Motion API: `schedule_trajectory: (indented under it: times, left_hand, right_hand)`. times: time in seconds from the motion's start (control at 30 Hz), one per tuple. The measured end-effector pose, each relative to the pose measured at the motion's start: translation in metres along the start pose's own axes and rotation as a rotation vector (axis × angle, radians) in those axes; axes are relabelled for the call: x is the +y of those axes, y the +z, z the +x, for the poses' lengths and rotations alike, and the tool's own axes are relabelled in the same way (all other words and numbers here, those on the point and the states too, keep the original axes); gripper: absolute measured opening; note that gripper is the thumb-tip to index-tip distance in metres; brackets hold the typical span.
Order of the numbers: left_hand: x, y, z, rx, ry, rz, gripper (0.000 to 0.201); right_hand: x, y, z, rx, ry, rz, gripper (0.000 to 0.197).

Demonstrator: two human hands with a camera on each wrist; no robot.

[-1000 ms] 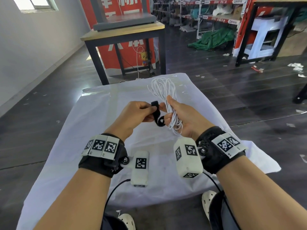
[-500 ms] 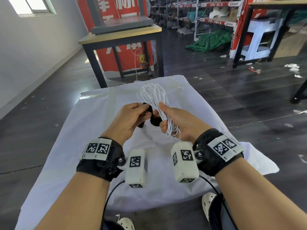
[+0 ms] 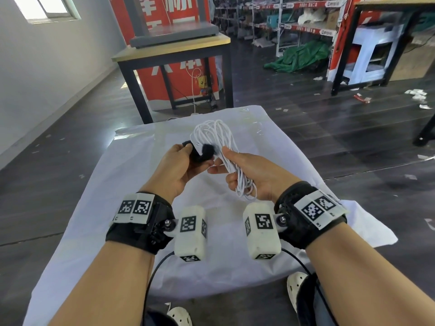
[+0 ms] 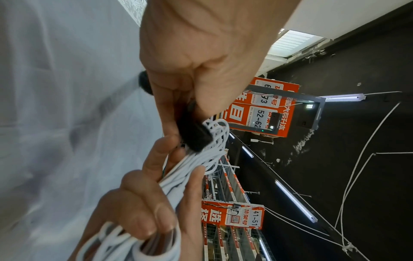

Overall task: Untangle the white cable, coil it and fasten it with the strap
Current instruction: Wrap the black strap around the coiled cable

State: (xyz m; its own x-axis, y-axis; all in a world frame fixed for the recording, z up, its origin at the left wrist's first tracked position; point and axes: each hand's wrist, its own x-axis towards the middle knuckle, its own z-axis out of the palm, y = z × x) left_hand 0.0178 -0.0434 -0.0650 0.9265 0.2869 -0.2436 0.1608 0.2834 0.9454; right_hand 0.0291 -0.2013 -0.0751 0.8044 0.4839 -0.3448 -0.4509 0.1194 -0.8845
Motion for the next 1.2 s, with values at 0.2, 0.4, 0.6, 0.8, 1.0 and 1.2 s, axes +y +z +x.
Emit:
schedule_trajectory:
  times: [0.2,0.4,0.6,0.8,1.0,1.2]
  left_hand:
    - [0.001,-0.001,0.000,-0.124,0.055,0.162,0.034]
    - [-0.005,-0.003,0.003,-0.139,0.100,0.582,0.050]
    - [-0.006,-0.002,0.004,-0.098,0.114,0.520,0.043]
    - [-0.006,-0.006,0.002,0.054,0.226,0.606,0.033]
    - [-0.007,-0.005,0.005,-0.048,0.217,0.585,0.019]
    - [-0.004,-0.012,0.013,0.022,0.184,0.442,0.015]
  right_hand:
    - [0.000,-0.001,0.004,0.064,-0.027,0.021,0.035]
    - [0.001,-0.005,0.005,0.077,-0.015,0.058,0.040]
    - [-0.001,-0.003,0.004,0.069,-0.020,0.065,0.036]
    - [-0.001,-0.001,0.004,0.027,-0.036,0.078,0.043]
    - [-0.002,0.000,0.001,-0.053,-0.065,0.124,0.037]
    - [0.000,0.001,0.003,-0.042,-0.077,0.081,0.045]
